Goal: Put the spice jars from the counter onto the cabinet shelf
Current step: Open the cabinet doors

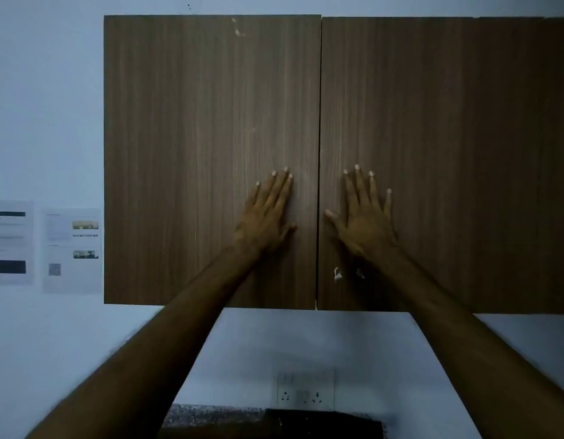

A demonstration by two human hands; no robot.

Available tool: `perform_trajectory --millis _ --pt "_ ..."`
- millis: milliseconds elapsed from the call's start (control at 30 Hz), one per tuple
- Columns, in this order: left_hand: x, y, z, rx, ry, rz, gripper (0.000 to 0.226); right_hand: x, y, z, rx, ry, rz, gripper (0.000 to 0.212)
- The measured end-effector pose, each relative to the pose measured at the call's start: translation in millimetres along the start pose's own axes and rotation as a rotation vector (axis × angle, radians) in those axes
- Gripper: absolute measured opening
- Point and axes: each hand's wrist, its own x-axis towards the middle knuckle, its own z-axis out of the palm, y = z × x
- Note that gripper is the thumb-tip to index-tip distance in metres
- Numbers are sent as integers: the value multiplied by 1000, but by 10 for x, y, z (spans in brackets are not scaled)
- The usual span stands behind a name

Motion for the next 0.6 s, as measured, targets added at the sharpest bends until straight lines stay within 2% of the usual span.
perform_trajectory --millis 200,433,600 --pt "43 173 269 80 -161 71 101 41 -76 229 -15 -47 -7 85" --pt "67 148 386 54 -157 47 103 63 -78 438 -18 -16 -15 87" --pt "70 118 417 89 -145 61 104 56 -108 509 -54 31 -6 76"
